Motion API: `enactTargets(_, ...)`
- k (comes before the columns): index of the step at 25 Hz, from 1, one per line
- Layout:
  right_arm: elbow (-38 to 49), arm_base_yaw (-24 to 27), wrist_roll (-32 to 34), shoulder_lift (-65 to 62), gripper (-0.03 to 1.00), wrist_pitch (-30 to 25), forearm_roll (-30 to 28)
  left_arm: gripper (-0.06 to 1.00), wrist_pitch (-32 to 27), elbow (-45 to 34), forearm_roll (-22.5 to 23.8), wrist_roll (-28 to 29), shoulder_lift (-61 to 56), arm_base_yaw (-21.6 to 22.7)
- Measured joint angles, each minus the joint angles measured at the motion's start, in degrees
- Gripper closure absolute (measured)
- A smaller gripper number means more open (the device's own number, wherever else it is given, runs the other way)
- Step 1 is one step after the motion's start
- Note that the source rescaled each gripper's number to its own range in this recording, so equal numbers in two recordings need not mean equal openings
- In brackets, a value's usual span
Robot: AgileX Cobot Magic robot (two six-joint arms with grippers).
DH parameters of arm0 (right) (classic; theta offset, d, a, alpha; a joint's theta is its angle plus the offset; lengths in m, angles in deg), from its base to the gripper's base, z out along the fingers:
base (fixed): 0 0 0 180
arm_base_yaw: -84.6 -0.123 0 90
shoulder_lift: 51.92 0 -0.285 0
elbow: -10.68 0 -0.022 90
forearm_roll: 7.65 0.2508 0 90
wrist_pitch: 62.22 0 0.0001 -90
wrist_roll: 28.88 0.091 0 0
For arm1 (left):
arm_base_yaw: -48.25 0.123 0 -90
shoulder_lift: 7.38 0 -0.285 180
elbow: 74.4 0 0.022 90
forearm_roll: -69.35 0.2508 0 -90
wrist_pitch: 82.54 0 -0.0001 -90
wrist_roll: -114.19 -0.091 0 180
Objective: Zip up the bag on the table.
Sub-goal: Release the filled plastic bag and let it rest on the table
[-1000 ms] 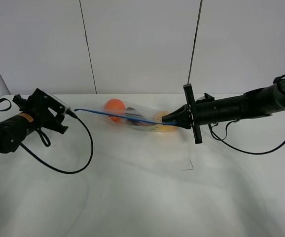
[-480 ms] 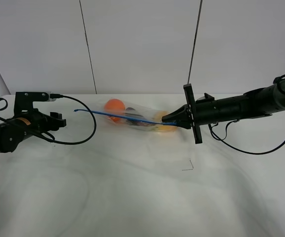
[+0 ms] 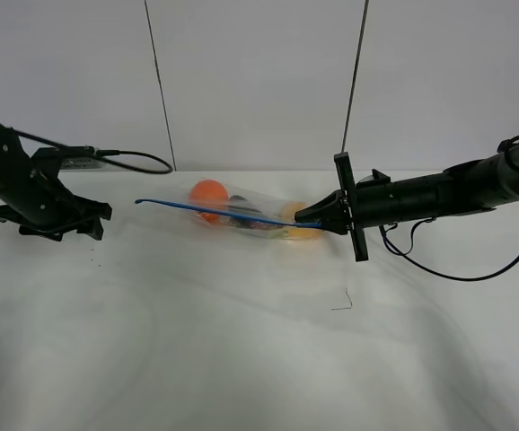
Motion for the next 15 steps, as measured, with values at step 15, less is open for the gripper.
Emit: enactTargets(15,0.0,0.0,0.0,0.0,0.97,-0.05,0.0,-0.05,-37.47,11.53,-0.98,0.87,-5.9,0.0)
